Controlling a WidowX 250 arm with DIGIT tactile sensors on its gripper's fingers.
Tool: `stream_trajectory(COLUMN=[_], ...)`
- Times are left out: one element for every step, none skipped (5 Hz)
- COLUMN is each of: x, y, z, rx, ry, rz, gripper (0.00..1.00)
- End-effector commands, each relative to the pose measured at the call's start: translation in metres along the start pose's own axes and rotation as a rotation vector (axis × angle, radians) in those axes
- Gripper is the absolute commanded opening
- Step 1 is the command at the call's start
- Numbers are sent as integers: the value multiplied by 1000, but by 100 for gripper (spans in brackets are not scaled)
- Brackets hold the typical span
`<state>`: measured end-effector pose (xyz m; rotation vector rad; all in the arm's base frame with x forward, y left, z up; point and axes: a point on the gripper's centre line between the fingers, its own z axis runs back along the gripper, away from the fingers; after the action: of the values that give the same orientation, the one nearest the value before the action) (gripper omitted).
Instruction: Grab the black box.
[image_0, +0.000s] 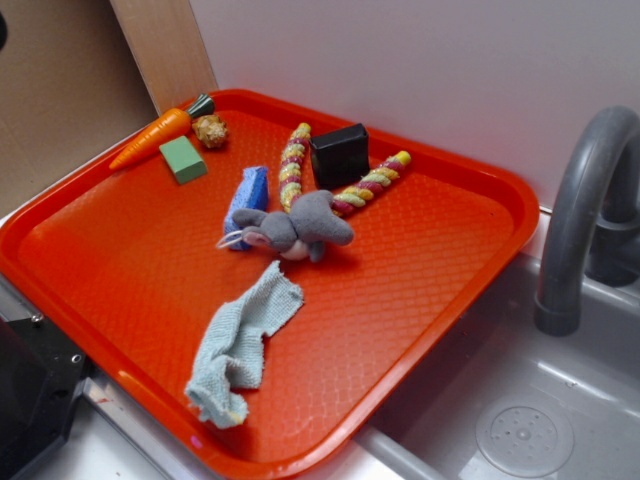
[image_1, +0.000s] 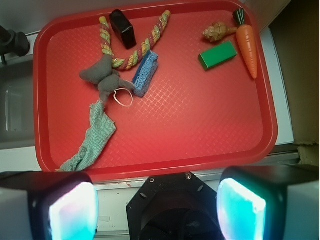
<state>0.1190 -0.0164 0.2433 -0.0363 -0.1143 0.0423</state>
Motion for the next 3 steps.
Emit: stream_trajectory(x=[0,42,90], y=[0,29,51], z=[0,-54,-103], rx=[0,-15,-32], ry=[0,62,6], rz=[0,102,118], gripper=[100,100,100])
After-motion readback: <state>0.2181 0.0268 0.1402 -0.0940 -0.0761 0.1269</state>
